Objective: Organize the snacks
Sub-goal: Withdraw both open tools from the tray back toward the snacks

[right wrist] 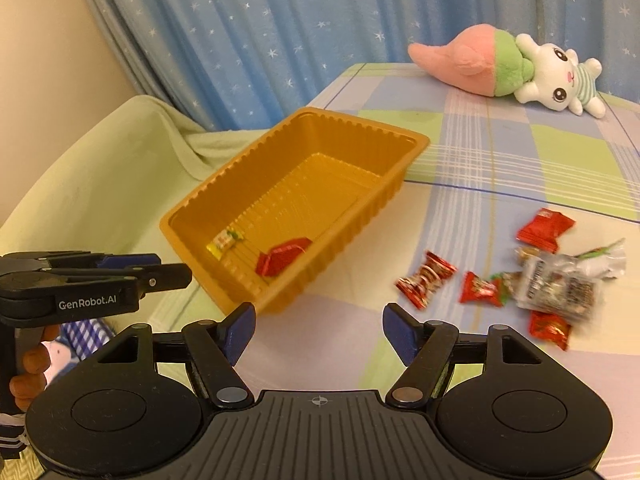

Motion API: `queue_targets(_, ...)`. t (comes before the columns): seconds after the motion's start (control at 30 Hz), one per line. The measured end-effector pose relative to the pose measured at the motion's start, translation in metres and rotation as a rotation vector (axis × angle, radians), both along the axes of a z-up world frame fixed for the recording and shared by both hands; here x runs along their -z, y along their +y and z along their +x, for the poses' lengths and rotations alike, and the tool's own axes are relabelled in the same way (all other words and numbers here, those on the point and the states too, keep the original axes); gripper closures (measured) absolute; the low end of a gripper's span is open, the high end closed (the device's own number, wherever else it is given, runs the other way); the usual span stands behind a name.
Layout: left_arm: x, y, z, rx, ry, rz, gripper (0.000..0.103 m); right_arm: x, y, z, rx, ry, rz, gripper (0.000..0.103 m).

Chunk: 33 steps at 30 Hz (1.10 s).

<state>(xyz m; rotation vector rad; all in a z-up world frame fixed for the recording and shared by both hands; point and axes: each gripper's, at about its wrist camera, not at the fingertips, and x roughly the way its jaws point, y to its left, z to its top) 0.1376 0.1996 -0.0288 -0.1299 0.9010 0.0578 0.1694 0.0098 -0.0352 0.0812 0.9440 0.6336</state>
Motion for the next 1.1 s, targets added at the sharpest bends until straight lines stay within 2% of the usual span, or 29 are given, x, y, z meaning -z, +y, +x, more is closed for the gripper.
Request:
queue_targets(0.37,0.007,-0.067,-0.020,0.009,0.023,-0.009,0.064,0.011,-0.070,-0.018,0.010,0.029,-0.026,0.032)
queue_targets(0.7,0.016,-0.117,-0.017,0.040,0.033,-0.004,0.064,0.021,-0.128,-0.020,0.057,0.058,-0.041,0.032)
queue_targets(1.1,0.027,-0.151,-0.003,0.039,0.024,0.020,0.064,0.031,-0.168,-0.004,0.059,0.001,-0.088,0.032)
